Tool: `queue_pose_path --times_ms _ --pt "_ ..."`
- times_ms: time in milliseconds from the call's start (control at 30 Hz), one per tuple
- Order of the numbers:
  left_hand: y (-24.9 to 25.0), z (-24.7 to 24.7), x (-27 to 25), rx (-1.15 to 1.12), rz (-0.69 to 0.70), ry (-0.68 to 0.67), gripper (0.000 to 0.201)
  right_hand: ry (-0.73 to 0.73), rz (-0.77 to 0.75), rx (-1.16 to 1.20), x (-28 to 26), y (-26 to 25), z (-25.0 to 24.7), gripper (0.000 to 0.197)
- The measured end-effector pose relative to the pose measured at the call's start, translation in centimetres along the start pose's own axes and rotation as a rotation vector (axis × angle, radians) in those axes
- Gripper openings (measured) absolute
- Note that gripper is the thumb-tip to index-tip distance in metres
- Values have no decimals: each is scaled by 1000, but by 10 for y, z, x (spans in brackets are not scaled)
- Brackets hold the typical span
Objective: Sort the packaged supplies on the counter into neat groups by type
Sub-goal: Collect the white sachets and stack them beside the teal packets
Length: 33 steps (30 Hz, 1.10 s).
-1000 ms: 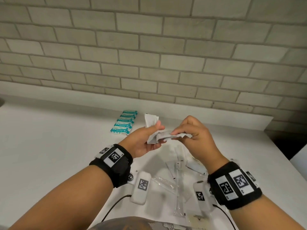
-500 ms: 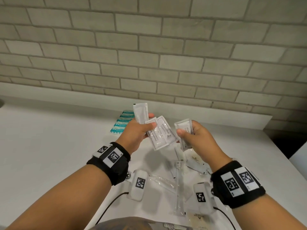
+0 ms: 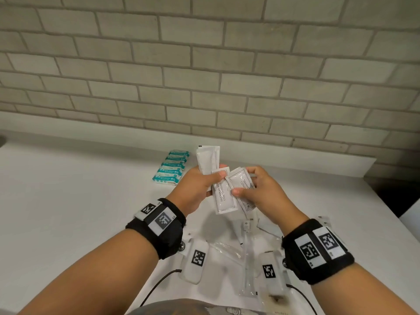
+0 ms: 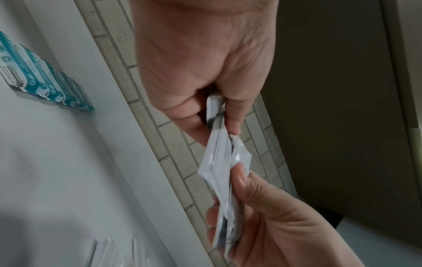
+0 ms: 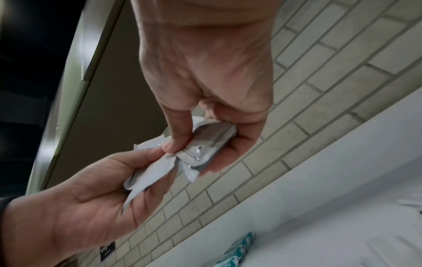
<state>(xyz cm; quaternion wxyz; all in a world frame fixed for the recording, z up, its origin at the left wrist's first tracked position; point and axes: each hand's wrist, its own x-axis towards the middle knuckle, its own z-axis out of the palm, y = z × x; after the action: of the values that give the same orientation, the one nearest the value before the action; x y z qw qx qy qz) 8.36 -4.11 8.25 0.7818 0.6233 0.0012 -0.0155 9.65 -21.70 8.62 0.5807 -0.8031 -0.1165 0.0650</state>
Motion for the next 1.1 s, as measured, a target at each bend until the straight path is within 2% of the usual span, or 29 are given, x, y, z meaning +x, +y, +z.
queue_pose_path --times_ms 100,200,267,333,433,633,833,967,1100 --pt "-2 -6 3 -6 -10 66 18 114 -6 -42 -1 2 -8 23" --pt "-5 -12 6 -33 -20 134 10 187 -3 21 -2 1 -14 21" --pt "-6 -12 7 -61 -24 142 12 148 -4 99 -3 -2 -13 24" --pt "-7 -7 7 -80 -25 106 14 44 -7 156 -5 -3 -7 26" --pt "-8 4 5 -71 -26 31 12 -58 -17 127 -7 1 9 27" --pt "-4 2 2 -87 -53 11 18 51 11 198 -4 11 13 26" --pt "-6 -1 2 61 6 101 11 96 -11 278 -4 9 6 29" --pt "-7 0 0 72 -11 -36 19 75 -63 247 -3 7 4 25" --pt "-8 -4 -4 27 -118 -194 22 256 -59 291 -1 9 1 22"
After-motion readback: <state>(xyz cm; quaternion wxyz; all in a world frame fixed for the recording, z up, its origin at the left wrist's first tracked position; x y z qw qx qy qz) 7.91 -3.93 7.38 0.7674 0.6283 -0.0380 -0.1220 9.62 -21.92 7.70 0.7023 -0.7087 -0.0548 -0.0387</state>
